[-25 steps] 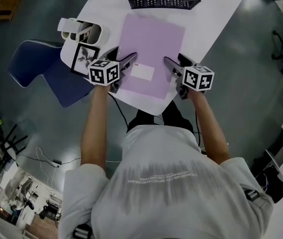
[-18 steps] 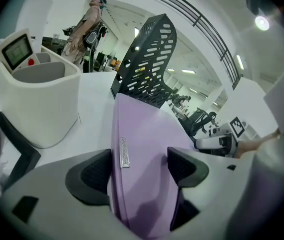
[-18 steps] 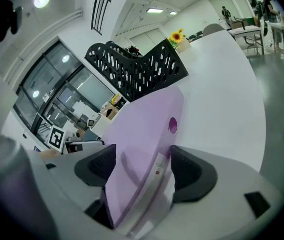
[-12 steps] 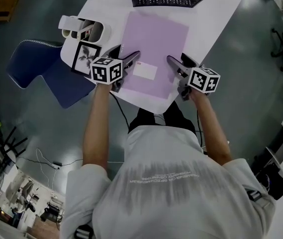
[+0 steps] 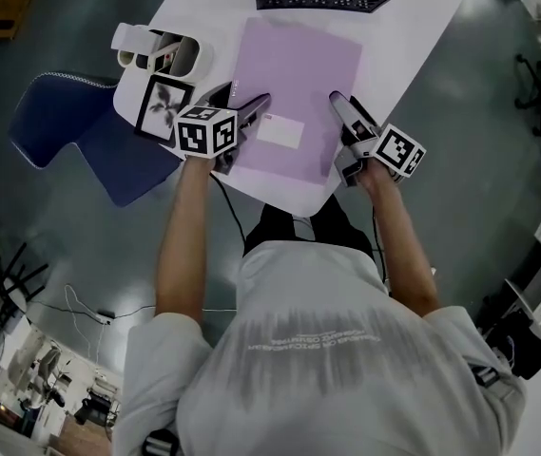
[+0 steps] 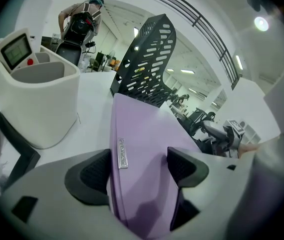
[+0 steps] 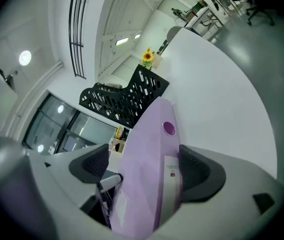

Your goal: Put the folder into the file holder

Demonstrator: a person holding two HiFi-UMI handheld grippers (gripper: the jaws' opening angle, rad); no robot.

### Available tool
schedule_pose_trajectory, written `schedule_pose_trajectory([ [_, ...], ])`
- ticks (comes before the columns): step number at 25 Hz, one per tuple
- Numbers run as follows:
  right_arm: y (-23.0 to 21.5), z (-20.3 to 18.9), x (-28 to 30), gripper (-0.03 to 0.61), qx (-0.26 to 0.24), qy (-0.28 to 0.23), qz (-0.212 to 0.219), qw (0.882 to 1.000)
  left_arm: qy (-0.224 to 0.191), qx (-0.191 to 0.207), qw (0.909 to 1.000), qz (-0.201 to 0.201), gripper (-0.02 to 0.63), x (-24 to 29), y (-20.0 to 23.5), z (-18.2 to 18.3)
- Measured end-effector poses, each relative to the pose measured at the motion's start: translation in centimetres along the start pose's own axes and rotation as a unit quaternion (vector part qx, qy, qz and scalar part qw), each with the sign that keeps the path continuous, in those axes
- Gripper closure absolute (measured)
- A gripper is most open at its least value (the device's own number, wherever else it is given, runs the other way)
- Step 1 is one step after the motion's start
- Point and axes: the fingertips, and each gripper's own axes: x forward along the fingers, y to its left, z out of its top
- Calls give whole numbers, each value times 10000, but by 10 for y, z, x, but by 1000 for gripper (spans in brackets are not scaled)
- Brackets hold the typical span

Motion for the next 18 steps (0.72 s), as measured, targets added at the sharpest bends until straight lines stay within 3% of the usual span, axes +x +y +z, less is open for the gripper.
schedule_pose_trajectory([
  [9,-1,7,-5,140,472,-430,250,9976,1,-23,10000,7,245,0,0,0],
  [18,-4,-2,1,141,473,-118,216,9986,13,-59,9999,-89,245,0,-2,1],
])
